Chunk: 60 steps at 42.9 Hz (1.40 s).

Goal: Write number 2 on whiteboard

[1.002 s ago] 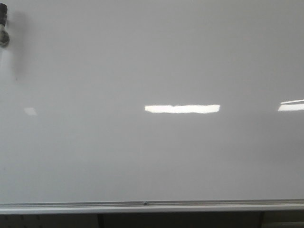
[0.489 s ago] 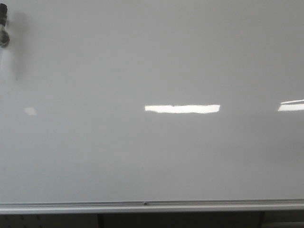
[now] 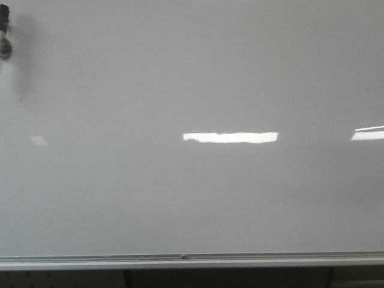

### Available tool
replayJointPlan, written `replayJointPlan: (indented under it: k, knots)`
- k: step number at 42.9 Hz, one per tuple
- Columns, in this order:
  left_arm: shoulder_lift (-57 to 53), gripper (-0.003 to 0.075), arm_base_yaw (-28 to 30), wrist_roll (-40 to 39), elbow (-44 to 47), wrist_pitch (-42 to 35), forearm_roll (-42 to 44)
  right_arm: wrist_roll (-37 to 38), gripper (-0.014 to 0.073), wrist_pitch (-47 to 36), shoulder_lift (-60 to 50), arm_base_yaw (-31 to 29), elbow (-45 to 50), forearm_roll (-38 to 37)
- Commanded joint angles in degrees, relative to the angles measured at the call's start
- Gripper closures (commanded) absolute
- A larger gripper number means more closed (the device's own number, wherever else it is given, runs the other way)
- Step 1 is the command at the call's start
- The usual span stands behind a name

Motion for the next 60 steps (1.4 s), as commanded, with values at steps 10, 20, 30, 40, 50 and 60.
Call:
replayJointPlan:
  k: [10, 20, 30, 40, 50, 60]
  knots:
    - [-0.05, 0.0741, -0.36, 0.16, -15.75, 2.85, -0.49, -0.08, 0.0662, 8.01, 2.72, 0.06, -15.98, 3.65]
    - [6.54, 0.0741, -0.36, 0.16, -30.17, 15.35, -0.49, -0.08, 0.0662, 16.56, 13.40, 0.06, -27.50, 3.65]
    - [16.17, 0.0741, -0.36, 0.16, -40.58, 26.49, -0.49, -0.08, 0.0662, 19.27, 24.51, 0.06, -36.31, 3.55]
    - [22.28, 0.0741, -0.36, 0.16, -40.70, 27.93, -0.49, -0.08, 0.0662, 18.40, 31.61, 0.06, -36.76, 3.55]
    - [25.38, 0.0741, -0.36, 0.16, -39.39, 29.83, -0.90, -0.90, 0.0662, 18.98, 37.10, 0.06, -36.76, 2.66]
    - [28.14, 0.0739, -0.36, 0.16, -37.69, 30.44, -0.88, -1.57, 0.0595, 19.22, 41.81, 0.06, -36.76, 0.97]
